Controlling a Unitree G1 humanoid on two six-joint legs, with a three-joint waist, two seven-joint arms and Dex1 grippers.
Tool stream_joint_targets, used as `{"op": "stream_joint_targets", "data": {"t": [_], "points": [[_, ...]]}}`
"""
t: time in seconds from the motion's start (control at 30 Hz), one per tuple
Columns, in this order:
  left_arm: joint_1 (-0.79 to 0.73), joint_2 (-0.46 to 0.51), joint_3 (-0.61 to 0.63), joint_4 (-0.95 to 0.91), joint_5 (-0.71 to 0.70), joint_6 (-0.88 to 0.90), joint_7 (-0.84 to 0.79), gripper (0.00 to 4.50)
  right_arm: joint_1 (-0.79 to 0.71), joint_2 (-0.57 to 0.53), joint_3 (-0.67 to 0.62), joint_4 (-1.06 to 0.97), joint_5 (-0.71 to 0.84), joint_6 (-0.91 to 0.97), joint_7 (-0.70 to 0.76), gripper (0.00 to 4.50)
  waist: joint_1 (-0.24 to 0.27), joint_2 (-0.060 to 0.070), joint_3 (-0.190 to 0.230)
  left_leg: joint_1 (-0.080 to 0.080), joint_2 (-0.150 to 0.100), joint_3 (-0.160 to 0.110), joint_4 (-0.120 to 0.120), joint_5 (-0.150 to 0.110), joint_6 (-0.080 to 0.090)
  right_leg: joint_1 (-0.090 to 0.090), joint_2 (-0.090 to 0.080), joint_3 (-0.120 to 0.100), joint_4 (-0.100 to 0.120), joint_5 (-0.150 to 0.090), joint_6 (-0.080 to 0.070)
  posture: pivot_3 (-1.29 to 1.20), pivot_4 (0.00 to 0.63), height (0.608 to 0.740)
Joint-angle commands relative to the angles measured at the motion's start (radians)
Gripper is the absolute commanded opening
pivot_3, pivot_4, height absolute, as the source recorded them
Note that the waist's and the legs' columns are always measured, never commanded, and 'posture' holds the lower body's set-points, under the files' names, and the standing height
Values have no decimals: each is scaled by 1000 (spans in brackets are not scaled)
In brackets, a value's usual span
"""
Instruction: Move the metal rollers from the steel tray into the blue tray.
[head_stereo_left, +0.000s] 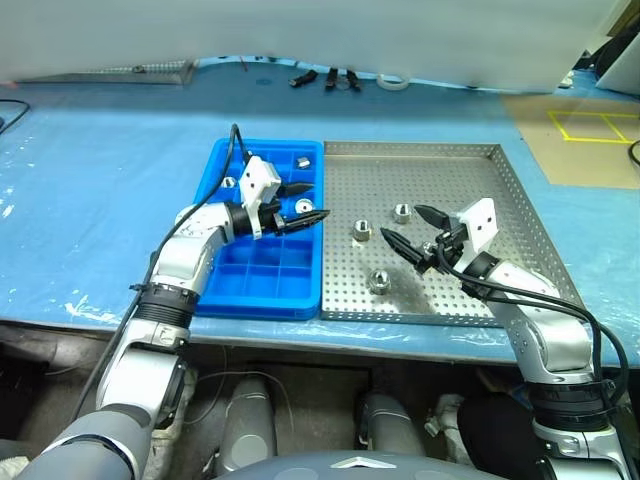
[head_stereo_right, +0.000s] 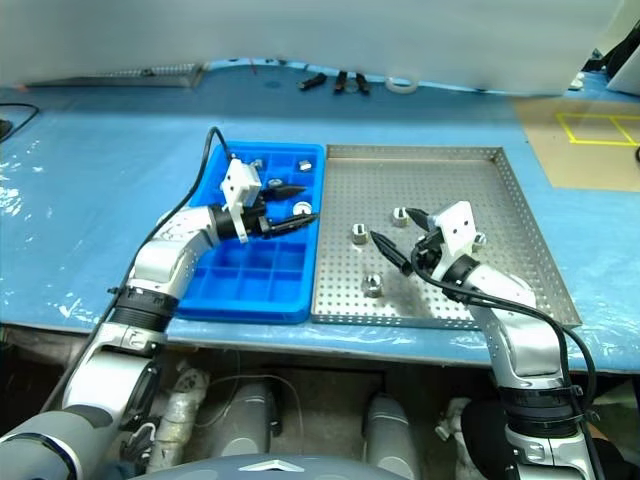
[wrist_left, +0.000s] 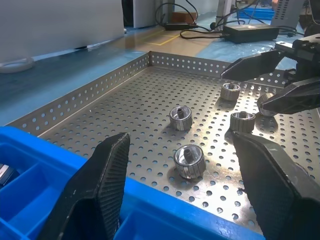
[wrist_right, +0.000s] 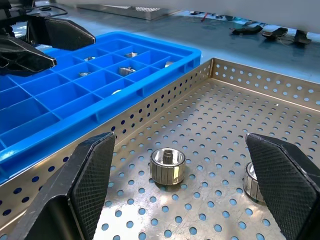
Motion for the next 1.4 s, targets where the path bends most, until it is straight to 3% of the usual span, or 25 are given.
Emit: {"op": "stream_joint_targets", "data": {"t": [0.03,0.2,0.33,0.53,0.7,0.83,1.17,1.4], "points": [[-22,-1,4,-26,-7,-10,-10,3449,-13,-23,-27,-51,23,3,10,4407,1,0,0,0,0,0,0,0,0,0,0,0,0,0,0,-56,150,740],[-55,-23,-32,33,44,-45,1,3449,-5,-44,-43,-48,14,-6,-1,4407,0,0,0,0,0,0,0,0,0,0,0,0,0,0,0,-101,150,740],[-168,-64,-62,163,100,-100,0,3449,21,-31,-48,-73,12,-5,-28,4407,0,0,0,0,0,0,1,0,0,0,0,0,0,0,0,-132,150,740],[-465,-152,-104,561,207,-193,-26,3449,72,6,-42,-116,-2,-18,-84,4407,-7,0,0,-1,-1,0,4,-1,2,1,-1,0,0,0,0,-216,150,740],[-606,-181,-170,823,327,-263,-85,3449,119,39,-48,-158,-16,-29,-136,4407,-30,0,0,-1,-1,1,3,-1,3,1,-1,0,-1,0,1,-285,150,740],[-643,-193,-219,929,420,-305,-122,3449,179,63,-56,-201,-27,-41,-176,4407,-41,0,0,-1,-1,1,3,-2,4,1,-1,0,-2,0,1,-347,150,740],[-625,-274,-234,1022,557,-270,87,3449,263,102,-60,-259,-58,-62,-250,4407,-64,0,0,-1,-4,2,8,-5,9,5,-9,0,-5,0,1,-444,150,740],[-587,-270,-252,1043,628,-231,147,3449,294,111,-66,-267,-77,-74,-282,4407,-93,0,0,-1,-4,2,8,-7,12,6,-9,-1,-8,1,1,-469,150,740]]}}
